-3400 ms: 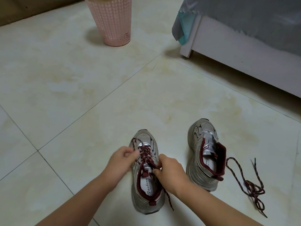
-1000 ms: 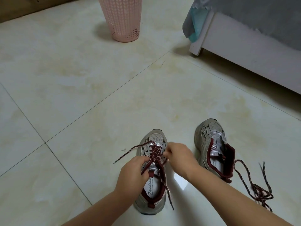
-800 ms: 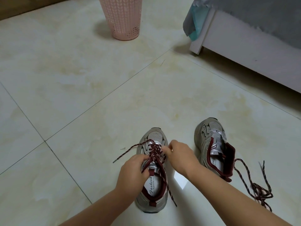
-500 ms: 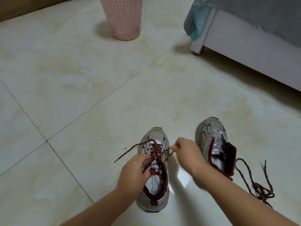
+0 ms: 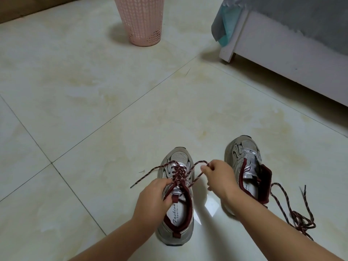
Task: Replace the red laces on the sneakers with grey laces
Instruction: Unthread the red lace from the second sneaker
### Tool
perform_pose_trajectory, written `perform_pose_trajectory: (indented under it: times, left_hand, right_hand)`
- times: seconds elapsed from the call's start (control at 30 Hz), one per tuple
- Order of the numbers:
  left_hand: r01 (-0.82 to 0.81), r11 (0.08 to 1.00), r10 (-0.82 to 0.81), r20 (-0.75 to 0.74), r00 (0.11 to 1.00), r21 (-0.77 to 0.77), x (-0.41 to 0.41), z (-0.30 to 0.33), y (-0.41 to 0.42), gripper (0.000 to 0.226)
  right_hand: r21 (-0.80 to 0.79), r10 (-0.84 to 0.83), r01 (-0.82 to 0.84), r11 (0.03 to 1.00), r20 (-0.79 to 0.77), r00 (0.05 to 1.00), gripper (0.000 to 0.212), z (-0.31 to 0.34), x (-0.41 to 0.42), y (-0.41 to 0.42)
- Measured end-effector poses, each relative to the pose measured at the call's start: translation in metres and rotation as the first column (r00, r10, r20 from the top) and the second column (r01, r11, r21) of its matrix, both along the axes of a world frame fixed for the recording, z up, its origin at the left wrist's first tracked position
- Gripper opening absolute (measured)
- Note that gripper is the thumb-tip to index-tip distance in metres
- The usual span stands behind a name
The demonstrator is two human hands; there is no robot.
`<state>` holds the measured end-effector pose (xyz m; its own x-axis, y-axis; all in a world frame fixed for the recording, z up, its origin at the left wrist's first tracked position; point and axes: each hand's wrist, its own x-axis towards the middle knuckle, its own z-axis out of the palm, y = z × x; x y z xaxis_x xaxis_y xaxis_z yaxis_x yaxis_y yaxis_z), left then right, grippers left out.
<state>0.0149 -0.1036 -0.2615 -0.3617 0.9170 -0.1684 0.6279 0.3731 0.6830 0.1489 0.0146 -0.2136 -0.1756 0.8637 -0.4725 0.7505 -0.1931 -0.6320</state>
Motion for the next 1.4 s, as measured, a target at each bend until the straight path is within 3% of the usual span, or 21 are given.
perform_pose_trajectory:
  times: [0.07,0.23,0.4,0.5,0.6,0.7,0.77,0.83,0.9,1.03,1.2,1.33,1.4]
  left_hand:
    - [-0.002,1.000,0.002,-0.003,1.000,0.004,0.000,0.000,0.000,0.037]
    - [0.000,1.000,0.000,-0.023,1.000,0.002,0.001,0.000,0.002,0.039]
    - [0.035,0.999,-0.035,-0.005,0.999,-0.032,0.000,0.002,0.001,0.052]
    - [0.082,0.995,-0.081,0.013,0.997,-0.050,0.001,0.003,0.002,0.054]
    - [0.039,0.999,-0.040,0.150,0.988,0.007,0.006,0.007,0.004,0.049]
    - [-0.088,0.996,0.086,0.344,0.935,-0.011,0.010,0.013,0.001,0.042]
    - [-0.133,0.991,0.126,0.438,0.890,-0.015,0.010,0.014,-0.002,0.027]
    - [-0.171,0.985,0.162,0.450,0.878,-0.021,0.010,0.014,-0.004,0.019]
    - [-0.240,0.970,0.231,0.469,0.853,-0.042,0.010,0.015,-0.005,0.017]
    - [-0.317,0.941,0.330,0.528,0.783,-0.118,0.008,0.014,-0.001,0.023]
    - [-0.256,0.957,0.289,0.376,0.881,-0.134,0.005,0.011,0.002,0.027]
    - [-0.224,0.968,0.249,0.295,0.923,-0.114,0.003,0.009,0.002,0.027]
    - [-0.218,0.971,0.238,0.282,0.929,-0.103,0.002,0.009,0.002,0.024]
  right_hand:
    - [-0.018,-0.038,0.037,0.999,-0.026,0.999,0.031,0.002,0.004,0.002]
    - [-0.329,-0.020,-0.025,0.944,-0.133,0.991,0.032,-0.009,-0.004,-0.028]
    - [-0.114,-0.041,0.038,0.993,-0.022,0.999,0.019,-0.008,0.000,-0.004]
    - [-0.127,0.082,-0.067,0.990,0.120,0.989,0.018,-0.002,0.011,0.010]
    - [-0.152,0.204,-0.169,0.974,0.257,0.945,0.024,-0.001,0.010,0.004]
    - [0.014,0.179,-0.194,0.981,0.322,0.930,0.040,-0.001,0.004,-0.003]
    - [0.183,0.240,-0.310,0.933,0.324,0.915,0.036,-0.002,-0.001,-0.008]
    - [0.334,0.344,-0.456,0.825,0.343,0.874,0.032,-0.005,-0.010,-0.013]
    - [0.400,0.413,-0.548,0.735,0.377,0.829,0.030,-0.007,-0.020,-0.017]
    - [0.279,0.602,-0.694,0.664,0.352,0.717,0.028,-0.012,-0.033,-0.018]
    - [0.226,0.660,-0.774,0.592,0.415,0.626,0.023,-0.012,-0.040,-0.011]
    - [0.274,0.720,-0.861,0.430,0.472,0.509,0.018,-0.011,-0.037,-0.014]
    - [0.269,0.740,-0.879,0.394,0.474,0.477,0.019,-0.013,-0.034,-0.017]
